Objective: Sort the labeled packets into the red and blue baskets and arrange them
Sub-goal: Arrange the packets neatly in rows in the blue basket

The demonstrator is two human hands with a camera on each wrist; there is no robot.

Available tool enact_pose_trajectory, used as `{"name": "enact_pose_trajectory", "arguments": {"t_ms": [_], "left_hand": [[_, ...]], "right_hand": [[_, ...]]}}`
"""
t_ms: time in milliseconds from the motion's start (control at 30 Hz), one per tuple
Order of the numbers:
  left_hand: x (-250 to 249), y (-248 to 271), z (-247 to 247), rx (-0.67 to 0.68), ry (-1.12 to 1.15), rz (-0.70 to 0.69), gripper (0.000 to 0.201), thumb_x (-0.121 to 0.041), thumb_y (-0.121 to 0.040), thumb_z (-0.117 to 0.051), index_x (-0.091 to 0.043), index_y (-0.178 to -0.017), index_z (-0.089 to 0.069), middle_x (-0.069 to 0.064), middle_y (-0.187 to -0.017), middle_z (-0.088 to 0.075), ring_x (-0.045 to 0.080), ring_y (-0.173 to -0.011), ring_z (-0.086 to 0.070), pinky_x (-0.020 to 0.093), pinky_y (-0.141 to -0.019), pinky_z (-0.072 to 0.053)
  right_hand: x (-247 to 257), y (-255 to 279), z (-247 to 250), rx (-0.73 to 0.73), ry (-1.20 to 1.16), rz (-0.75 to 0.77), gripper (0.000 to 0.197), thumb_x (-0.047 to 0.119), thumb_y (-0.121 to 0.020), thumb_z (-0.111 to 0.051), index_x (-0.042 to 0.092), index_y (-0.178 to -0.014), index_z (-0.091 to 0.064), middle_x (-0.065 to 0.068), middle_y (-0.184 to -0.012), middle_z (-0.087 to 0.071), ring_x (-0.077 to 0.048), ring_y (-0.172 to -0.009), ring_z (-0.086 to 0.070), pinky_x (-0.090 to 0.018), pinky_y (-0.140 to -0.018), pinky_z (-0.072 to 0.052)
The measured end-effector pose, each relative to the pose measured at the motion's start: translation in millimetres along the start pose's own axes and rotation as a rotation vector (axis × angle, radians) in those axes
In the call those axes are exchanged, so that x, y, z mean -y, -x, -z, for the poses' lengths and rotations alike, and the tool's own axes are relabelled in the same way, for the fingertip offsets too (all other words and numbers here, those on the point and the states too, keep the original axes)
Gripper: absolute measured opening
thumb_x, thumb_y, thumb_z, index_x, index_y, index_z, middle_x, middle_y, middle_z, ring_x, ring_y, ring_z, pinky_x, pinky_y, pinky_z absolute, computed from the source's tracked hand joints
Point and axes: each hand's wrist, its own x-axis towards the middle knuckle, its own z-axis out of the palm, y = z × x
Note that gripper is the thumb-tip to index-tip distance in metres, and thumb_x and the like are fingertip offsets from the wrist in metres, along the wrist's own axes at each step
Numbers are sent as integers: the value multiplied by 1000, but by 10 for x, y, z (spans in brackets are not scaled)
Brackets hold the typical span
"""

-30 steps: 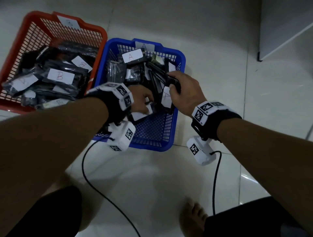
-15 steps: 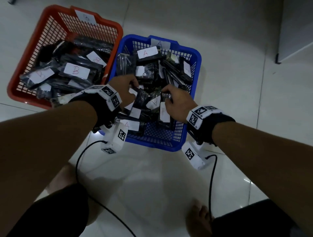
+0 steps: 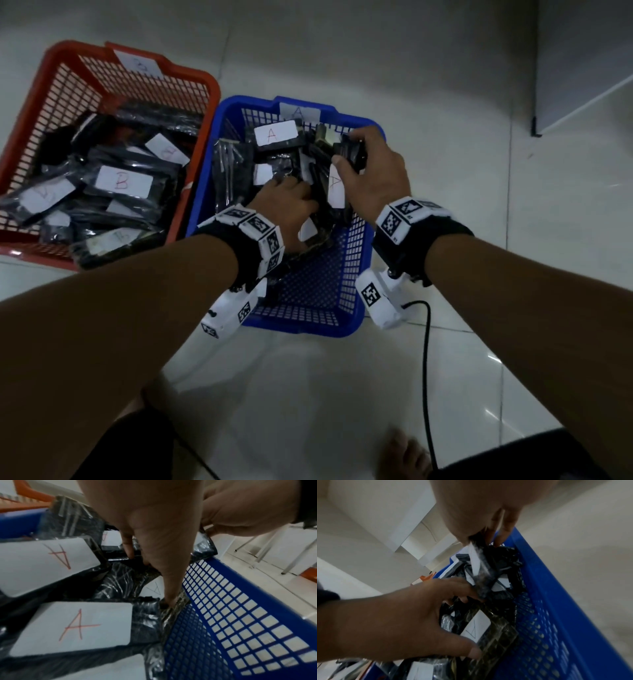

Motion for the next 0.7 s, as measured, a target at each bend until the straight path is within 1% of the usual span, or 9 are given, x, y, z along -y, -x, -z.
{"name": "enact_pose_trajectory", "arguments": {"t_ms": [67,200,333,400,467,533,600,633,700], "left_hand": [[25,-46,12,24,-75,-23,72,-63,-74,-66,-25,-134,-50,7,-133,-46,30,-120,-41,43,-97,-36],[39,-70,53,51,-210,-55,76,-56,-67,-73,-23,-131,-50,10,-134,-43,31,-121,-39,44,-97,-33],[69,-79,140,29,-202,-58,79,-56,-58,-79,-22,-124,-53,8,-127,-46,29,-116,-42,42,-92,-35],[128,-75,229,22,-155,-76,71,-54,-56,-82,-23,-114,-56,5,-119,-51,27,-111,-46,40,-89,-36],[187,-51,292,38,-35,-91,57,-47,-60,-84,-21,-101,-53,3,-104,-57,27,-98,-54,36,-79,-38],[216,-26,343,66,94,-79,54,-40,-67,-83,-21,-106,-51,5,-100,-60,28,-94,-58,32,-71,-41],[212,-11,411,75,159,-91,52,-35,-76,-77,-24,-121,-54,3,-114,-60,27,-103,-58,33,-77,-46],[206,-5,444,63,172,-102,47,-32,-79,-74,-25,-123,-58,2,-119,-59,26,-107,-58,34,-82,-46],[202,6,482,55,188,-85,35,-28,-82,-70,-25,-115,-63,2,-117,-57,25,-104,-57,31,-81,-44]], "right_hand": [[-23,-51,-33,20,27,-37,35,41,-92,-60,23,-121,-52,-2,-106,-66,-24,-92,-62,-38,-77,-53],[-9,-116,-101,32,7,-22,36,35,-91,-63,20,-123,-55,-2,-117,-63,-22,-104,-60,-35,-87,-51],[-45,-105,-111,-44,-72,-4,32,31,-90,-65,17,-119,-59,-2,-111,-66,-20,-99,-62,-29,-85,-49],[-75,-83,-74,-103,-117,16,31,29,-90,-65,15,-117,-61,0,-108,-67,-16,-97,-62,-23,-83,-48],[-92,-52,-29,-157,-154,47,30,26,-89,-66,14,-115,-62,0,-106,-68,-15,-95,-62,-23,-83,-48],[-89,-23,23,-188,-181,59,29,25,-88,-66,13,-114,-63,0,-105,-68,-15,-95,-62,-24,-84,-50],[-94,-5,71,-204,-210,50,29,25,-88,-66,13,-114,-63,0,-104,-67,-14,-94,-62,-26,-85,-50],[-101,2,96,-208,-216,46,30,25,-88,-66,12,-115,-63,0,-104,-67,-14,-94,-61,-26,-86,-50],[-122,29,145,-195,-191,48,35,26,-89,-65,10,-120,-63,-5,-108,-66,-17,-98,-60,-25,-88,-47]]}}
